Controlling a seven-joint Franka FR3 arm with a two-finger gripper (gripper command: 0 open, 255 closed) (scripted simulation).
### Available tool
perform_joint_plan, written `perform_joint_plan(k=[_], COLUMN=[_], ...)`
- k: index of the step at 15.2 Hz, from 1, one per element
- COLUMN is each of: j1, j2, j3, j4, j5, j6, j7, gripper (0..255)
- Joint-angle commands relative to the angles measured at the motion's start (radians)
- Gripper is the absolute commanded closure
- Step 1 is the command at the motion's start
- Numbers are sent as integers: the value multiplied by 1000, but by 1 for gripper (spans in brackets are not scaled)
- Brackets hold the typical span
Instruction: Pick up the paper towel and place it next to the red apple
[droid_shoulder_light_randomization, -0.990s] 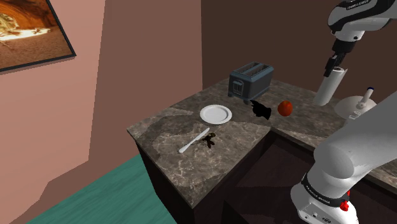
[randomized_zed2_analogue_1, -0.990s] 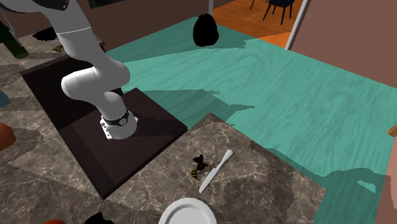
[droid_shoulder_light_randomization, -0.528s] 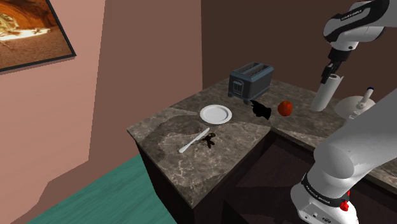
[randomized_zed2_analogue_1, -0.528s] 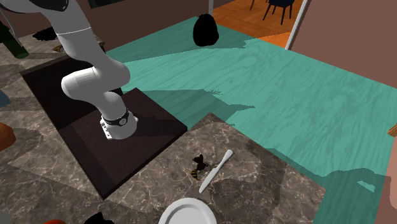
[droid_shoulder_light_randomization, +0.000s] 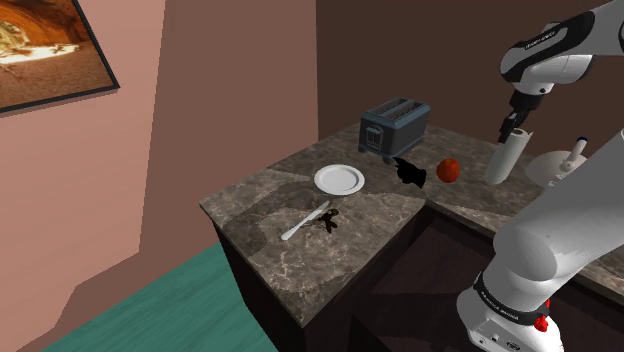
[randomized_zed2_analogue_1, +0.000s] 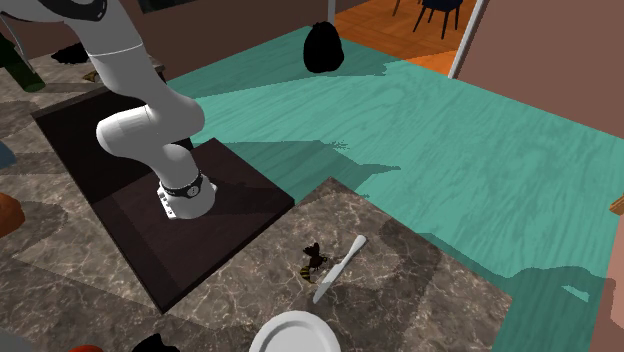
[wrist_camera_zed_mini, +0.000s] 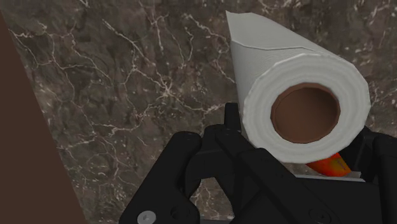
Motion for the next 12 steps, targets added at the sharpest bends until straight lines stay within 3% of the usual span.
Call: perform_joint_plan(k=[1,9,10,12], j1=[3,4,4,4], j2=[16,24,24,24], j3=[-9,-12,-12,-12], j4=[-15,-22,-22,-22], j5=[11,16,16,16], j6=[28,41,41,41], j7=[-9,-13,-13,-13], gripper=[255,255,0,0])
